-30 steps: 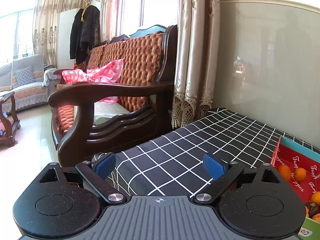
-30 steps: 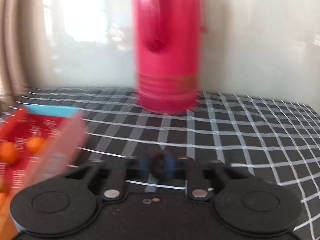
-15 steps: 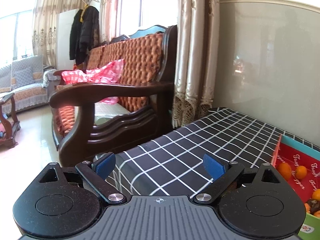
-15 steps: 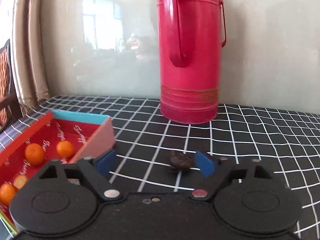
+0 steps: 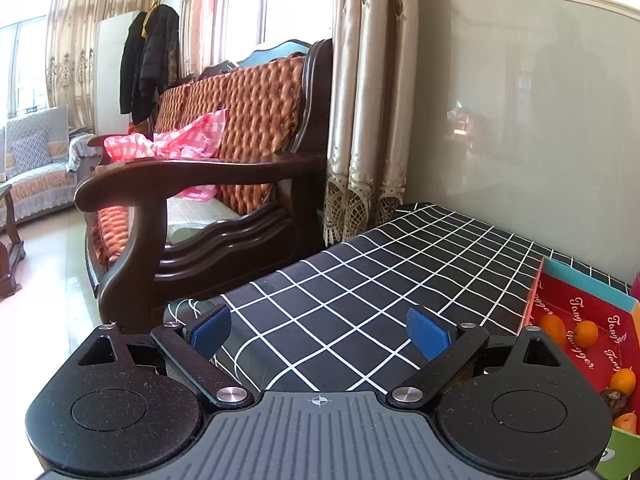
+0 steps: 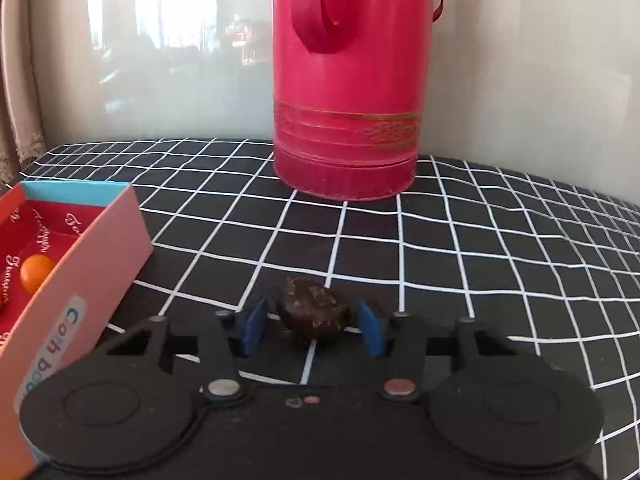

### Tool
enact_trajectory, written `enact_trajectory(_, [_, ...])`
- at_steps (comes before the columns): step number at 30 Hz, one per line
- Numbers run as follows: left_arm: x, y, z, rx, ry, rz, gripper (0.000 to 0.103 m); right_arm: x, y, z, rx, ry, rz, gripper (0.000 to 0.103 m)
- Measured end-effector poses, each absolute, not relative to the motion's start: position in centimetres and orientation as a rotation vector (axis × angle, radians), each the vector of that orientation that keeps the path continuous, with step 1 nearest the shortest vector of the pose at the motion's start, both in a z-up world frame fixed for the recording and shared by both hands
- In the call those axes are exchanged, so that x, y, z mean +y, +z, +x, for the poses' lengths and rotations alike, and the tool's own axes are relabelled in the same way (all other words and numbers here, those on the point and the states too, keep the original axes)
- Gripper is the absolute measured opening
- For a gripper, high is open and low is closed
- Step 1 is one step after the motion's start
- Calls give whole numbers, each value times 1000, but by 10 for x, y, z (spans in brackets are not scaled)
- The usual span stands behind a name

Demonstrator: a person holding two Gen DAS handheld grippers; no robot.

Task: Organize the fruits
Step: 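Carry the dark brown fruit into the box and open the right gripper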

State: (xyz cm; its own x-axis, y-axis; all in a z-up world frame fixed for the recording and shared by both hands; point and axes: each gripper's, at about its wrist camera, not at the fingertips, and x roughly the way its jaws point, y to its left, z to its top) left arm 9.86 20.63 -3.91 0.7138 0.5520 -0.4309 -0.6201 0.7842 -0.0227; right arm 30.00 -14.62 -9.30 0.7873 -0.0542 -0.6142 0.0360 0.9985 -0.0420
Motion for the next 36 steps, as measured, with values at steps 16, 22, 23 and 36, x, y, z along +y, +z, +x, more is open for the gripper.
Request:
enact_trajectory(16, [208,-42,99,438,660,-150,94,-68,-36,220,495,336,-1,29])
enact_trajectory(22, [200,-42,103,455,629,-135,94,-21,-49,214,557,396,-93,30])
enact_trajectory(23, [198,-42,103,457,622,-131,94,-16,-50,212,566,392,-107,32])
enact_trajectory(36, [144,-21,98,493,379,-76,94,-55,1,122,515,122,-28,97])
